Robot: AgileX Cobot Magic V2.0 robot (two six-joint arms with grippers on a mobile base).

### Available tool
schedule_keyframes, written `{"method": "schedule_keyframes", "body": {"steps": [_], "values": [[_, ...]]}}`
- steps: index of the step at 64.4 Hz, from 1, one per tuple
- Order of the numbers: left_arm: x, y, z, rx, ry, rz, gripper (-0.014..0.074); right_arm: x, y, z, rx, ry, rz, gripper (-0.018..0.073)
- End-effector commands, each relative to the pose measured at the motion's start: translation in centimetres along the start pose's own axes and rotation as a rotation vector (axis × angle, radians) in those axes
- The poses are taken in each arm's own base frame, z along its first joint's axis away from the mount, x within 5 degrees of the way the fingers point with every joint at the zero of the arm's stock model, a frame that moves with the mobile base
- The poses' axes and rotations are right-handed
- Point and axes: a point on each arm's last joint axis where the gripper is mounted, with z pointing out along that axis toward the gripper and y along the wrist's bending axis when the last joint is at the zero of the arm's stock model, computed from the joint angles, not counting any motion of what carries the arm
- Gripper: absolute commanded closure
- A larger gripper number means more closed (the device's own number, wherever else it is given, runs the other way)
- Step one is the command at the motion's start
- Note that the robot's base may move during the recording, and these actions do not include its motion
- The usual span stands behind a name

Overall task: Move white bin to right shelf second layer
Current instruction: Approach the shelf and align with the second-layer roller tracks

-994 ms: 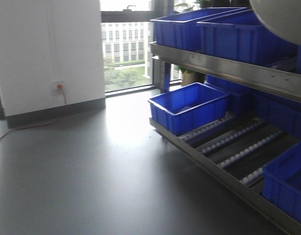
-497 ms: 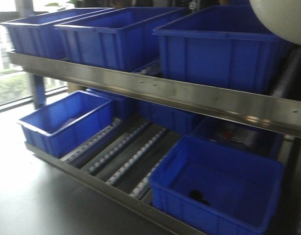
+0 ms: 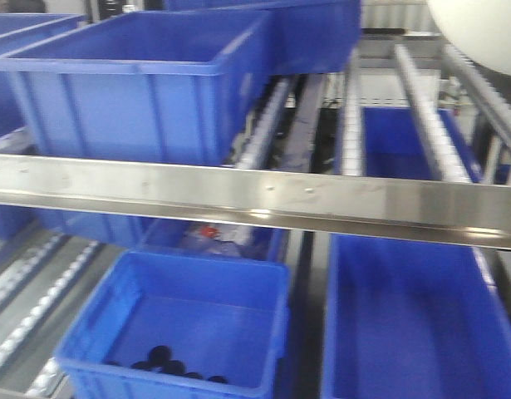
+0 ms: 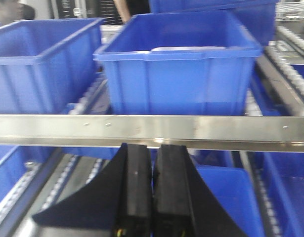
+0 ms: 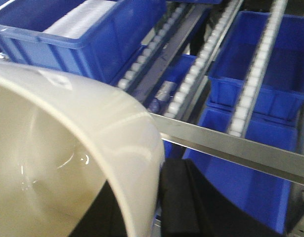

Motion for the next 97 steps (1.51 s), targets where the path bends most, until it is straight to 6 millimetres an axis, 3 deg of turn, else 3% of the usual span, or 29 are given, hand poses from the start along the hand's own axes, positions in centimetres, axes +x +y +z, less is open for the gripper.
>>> {"method": "schedule_keyframes", "body": {"steps": [1, 97], "values": [[0.40, 0.04, 0.03, -0.008, -0.062, -0.009, 0.0512, -1.91, 0.20, -0.48, -0.013, -0.137, -0.004, 0.0510], [0.40, 0.04, 0.03, -0.008, -0.062, -0.009, 0.0512, -1.91, 0.20, -0.48, -0.013, -0.137, -0.004, 0.0510]]}}
